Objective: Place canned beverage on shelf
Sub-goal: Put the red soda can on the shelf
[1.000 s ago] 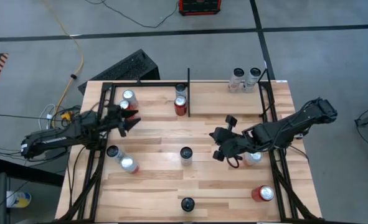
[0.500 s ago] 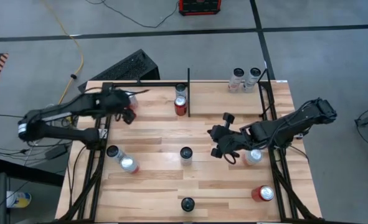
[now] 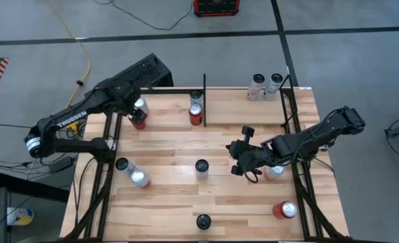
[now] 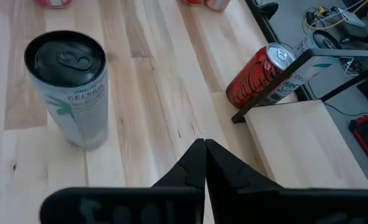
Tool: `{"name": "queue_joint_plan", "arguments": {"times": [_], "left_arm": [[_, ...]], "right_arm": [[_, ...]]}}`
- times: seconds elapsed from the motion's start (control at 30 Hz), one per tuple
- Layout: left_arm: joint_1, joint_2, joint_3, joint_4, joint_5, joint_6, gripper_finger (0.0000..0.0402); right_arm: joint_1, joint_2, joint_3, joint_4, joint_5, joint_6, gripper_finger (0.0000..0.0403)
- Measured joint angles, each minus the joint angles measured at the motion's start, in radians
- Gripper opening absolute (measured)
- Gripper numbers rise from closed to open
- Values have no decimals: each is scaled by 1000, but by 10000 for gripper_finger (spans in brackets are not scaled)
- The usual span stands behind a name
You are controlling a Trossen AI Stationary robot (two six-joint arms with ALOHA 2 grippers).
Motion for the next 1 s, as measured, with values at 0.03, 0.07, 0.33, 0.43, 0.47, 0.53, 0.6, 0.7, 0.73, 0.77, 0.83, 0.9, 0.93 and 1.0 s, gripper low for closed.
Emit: {"name": "queue_joint_plan", "arguments": {"times": [0.03, 0.07, 0.33, 0.43, 0.47, 0.53, 0.6, 0.7, 0.73, 0.77, 0.83, 0.9, 0.93, 1.0], "left_arm": [[18, -2, 0, 8, 30, 8, 300], [31, -2, 0, 12, 57, 18, 300], [106, 5, -29, 38, 104, 76, 300], [141, 6, -99, 97, 138, 102, 300], [154, 6, -119, 114, 151, 113, 300], [178, 6, -152, 146, 163, 123, 300], [195, 4, -173, 173, 187, 133, 300], [207, 2, -194, 193, 222, 150, 300], [207, 2, -196, 195, 224, 154, 300], [207, 2, -198, 195, 224, 154, 300], [207, 2, -201, 198, 224, 154, 300], [207, 2, -208, 203, 224, 155, 300], [207, 2, -214, 208, 224, 155, 300], [207, 2, -230, 216, 224, 163, 300]], "right_arm": [[-1, 0, -5, 0, 0, 0, 32], [-1, 0, -10, 0, 0, 0, 31], [-3, 0, -31, 19, 0, 5, 28], [-2, 0, -31, 22, 0, 1, 30], [-2, 0, -31, 22, -1, 1, 31], [-2, 0, -31, 22, -1, -1, 29], [-2, 0, -31, 21, -1, -1, 28], [-2, 0, -31, 21, -2, -4, 27], [-3, 0, -31, 21, -2, -12, 27], [-3, 0, -31, 23, -2, -20, 27], [-4, 0, -31, 24, -2, -27, 29], [-11, 0, -31, 24, -2, -28, 30], [-12, 0, -31, 24, -2, -27, 30], [-16, 0, -31, 24, -2, -28, 30]]}}
